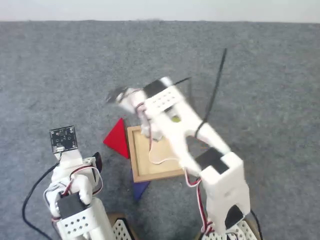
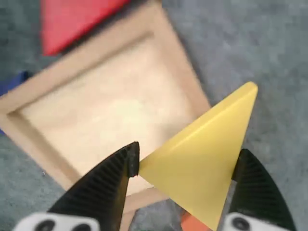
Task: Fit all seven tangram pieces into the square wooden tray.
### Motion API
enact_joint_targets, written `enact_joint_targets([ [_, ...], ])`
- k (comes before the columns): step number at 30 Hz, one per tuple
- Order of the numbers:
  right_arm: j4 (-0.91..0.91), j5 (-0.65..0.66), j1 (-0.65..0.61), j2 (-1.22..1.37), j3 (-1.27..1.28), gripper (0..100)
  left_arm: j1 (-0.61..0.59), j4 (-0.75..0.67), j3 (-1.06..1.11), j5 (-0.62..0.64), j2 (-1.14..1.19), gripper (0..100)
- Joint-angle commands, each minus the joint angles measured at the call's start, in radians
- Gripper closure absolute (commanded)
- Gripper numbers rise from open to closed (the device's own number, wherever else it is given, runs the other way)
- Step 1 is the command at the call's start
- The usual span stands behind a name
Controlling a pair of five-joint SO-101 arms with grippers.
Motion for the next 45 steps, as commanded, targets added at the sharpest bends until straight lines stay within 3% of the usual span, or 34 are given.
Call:
enact_joint_targets([
  [1, 0.015, 0.098, -0.073, -0.096, -0.021, 71.8, -0.002, 0.008, -0.008, 0.012, -0.023, 76],
  [7, 0.004, 0.226, -0.130, -0.114, 0.089, 71.8, -0.002, 0.008, -0.008, 0.012, -0.023, 76],
  [13, -0.170, 0.261, -0.137, -0.189, 0.261, 71.7, -0.002, 0.008, -0.008, 0.012, -0.023, 76],
  [21, -0.242, 0.304, -0.139, -0.199, 0.362, 71.3, -0.002, 0.008, -0.008, 0.012, -0.023, 76],
  [33, -0.246, 0.305, -0.131, -0.199, 0.362, 46.3, -0.002, 0.008, -0.008, 0.012, -0.023, 76],
  [45, -0.321, 0.285, 0.101, -0.105, 0.397, 46.4, -0.002, 0.008, -0.008, 0.012, -0.023, 76],
])
